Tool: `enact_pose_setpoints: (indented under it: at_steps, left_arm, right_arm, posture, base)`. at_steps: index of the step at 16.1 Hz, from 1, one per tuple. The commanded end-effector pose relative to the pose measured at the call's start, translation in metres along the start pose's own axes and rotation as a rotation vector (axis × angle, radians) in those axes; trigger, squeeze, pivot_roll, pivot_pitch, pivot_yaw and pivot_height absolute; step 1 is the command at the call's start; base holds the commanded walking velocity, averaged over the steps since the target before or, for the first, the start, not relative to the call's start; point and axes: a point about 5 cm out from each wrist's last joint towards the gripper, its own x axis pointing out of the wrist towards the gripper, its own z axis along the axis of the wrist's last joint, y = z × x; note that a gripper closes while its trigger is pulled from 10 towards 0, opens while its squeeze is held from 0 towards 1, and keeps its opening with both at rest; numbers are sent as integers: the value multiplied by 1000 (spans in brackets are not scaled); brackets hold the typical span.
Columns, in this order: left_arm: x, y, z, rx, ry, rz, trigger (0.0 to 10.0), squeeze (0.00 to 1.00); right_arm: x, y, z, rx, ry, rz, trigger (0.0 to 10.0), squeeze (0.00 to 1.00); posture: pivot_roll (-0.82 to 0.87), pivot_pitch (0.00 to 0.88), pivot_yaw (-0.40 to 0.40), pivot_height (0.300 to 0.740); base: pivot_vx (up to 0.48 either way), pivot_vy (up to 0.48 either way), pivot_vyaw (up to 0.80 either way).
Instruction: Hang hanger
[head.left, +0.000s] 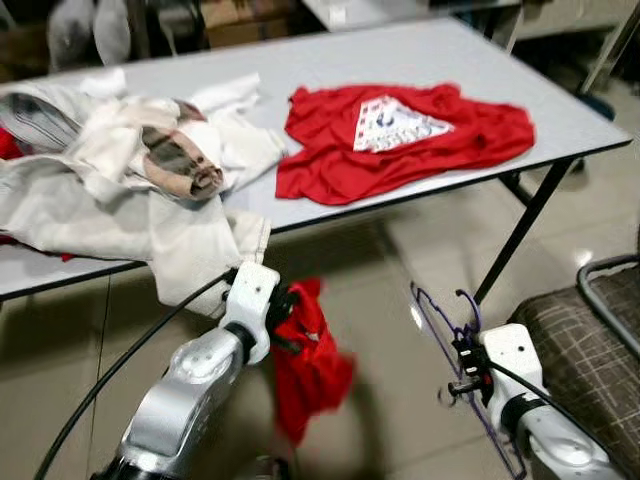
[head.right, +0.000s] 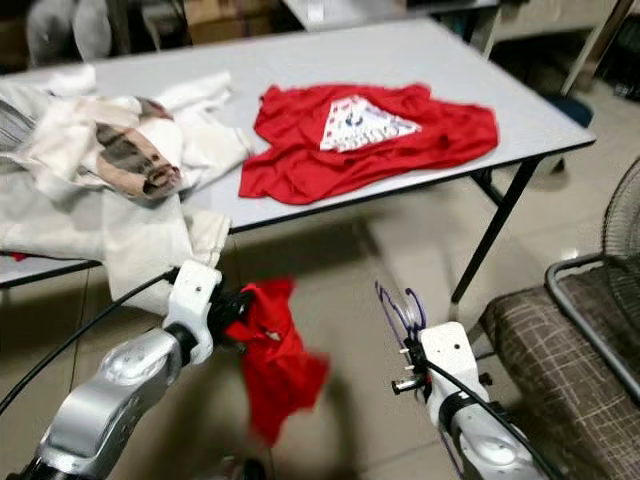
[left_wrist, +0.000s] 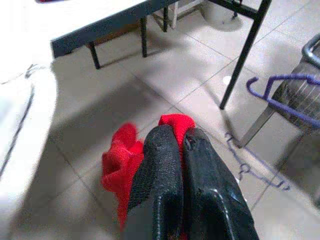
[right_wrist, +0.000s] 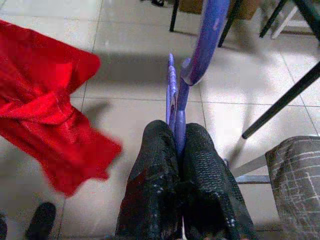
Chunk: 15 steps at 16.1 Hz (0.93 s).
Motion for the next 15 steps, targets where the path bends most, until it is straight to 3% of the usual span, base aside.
enact_pose_setpoints:
  at_steps: [1,8,10,15]
  left_arm:
    - [-9,2,2,8,-39,20,10000,0]
    - [-4,9,0,-10,-66,55,10000,0]
    - [0,5,-2,12,-49,21,10000,0]
    - [1,8,-8,24,-50,24,10000,0]
  right_arm:
    - [2,-1,2,35,-34,25,10000,0]
    - [11,2,6,60,-86,107,10000,0]
    - [9,7,1,13,-65,192,10000,0]
    - [8,6,-4,43,-61,145,10000,0]
  posture:
    - [14,0,42,740]
    - [24,0,24,740]
    - [14,0,39,740]
    - [5,0,53,740]
  base:
    - [0,0,0]
    - [0,0,0]
    - [0,0,0]
    - [0,0,0]
